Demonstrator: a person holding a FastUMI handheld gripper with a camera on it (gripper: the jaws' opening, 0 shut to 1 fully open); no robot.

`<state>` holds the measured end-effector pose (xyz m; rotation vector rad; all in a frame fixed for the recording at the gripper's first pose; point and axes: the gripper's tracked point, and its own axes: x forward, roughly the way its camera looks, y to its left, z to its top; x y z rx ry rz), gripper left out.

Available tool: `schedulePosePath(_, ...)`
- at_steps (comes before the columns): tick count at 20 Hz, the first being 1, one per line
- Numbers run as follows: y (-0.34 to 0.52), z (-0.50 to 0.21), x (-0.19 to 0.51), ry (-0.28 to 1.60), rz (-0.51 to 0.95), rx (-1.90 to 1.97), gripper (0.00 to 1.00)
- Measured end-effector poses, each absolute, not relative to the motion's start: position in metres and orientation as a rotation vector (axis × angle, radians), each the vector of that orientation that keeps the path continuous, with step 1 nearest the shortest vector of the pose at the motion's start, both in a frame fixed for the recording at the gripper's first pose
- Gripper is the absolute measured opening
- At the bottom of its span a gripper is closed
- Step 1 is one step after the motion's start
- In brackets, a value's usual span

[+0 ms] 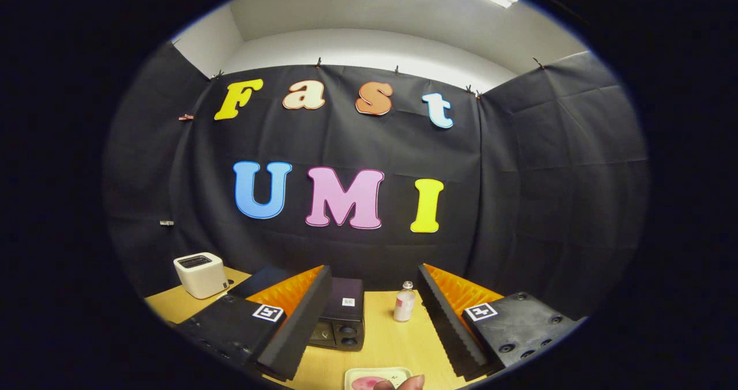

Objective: Open the toaster oven, put the food inside, and close the toaster oven door.

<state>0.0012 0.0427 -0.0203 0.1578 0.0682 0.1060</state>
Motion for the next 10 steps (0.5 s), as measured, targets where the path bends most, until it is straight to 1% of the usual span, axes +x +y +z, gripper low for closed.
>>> schedulePosePath(6,0.126,-0.022,0.025,0.063,0.178,0.164,0.98)
schedulePosePath(10,0.194,-0.049,0.047,0.08,0.203,0.169,0.97)
